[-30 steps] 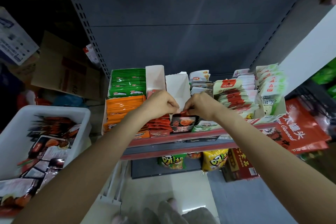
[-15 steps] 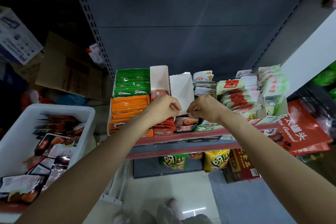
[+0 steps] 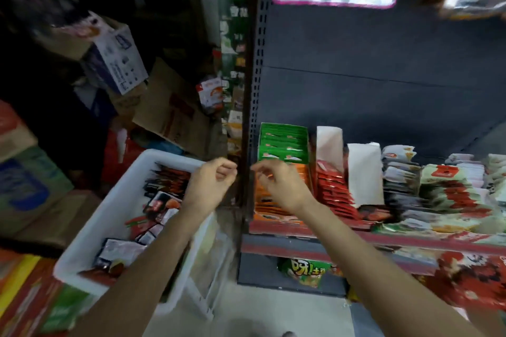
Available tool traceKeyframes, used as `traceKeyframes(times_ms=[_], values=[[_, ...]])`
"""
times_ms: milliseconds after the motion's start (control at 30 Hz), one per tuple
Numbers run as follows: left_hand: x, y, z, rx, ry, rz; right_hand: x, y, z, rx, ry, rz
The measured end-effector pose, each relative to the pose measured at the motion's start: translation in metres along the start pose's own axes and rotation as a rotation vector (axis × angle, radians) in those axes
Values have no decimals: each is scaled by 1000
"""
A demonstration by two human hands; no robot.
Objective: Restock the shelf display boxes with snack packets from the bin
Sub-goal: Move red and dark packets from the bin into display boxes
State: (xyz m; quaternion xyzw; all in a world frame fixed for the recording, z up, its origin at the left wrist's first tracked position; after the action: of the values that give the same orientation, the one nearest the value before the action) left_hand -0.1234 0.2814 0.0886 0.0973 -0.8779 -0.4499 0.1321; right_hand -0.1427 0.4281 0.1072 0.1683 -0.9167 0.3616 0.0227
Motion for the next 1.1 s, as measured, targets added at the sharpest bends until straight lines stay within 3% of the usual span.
traceKeyframes(times_ms=[167, 333, 633, 800, 967, 1100], values=[[5, -134, -87, 126, 39, -175, 17, -47, 147, -68, -198, 77], [11, -237, -114, 330, -191, -195, 21, -37, 258, -169, -287, 263], [51, -283, -82, 503, -428, 0, 76, -16, 295, -314, -156, 332], [55, -301, -59, 524, -545, -51, 102, -10, 310, -537, -159, 283], [55, -309, -56, 422, -491, -111, 111, -15, 314, -664, -153, 169], [64, -304, -72, 129, -275, -268, 116, -26, 304, -772, -160, 31]])
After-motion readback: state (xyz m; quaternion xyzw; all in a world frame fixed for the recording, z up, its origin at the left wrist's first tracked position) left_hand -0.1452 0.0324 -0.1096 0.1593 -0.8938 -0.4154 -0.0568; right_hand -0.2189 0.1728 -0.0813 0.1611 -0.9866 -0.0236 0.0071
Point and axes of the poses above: each hand's wrist, its own x-axis towards the middle knuckle, its own z-axis out of the palm, y = z × x, the point moved 8 cm from there along x, towards the middle knuckle, and after that the axes turned 10 degrees about y, right-handed, at the moved point
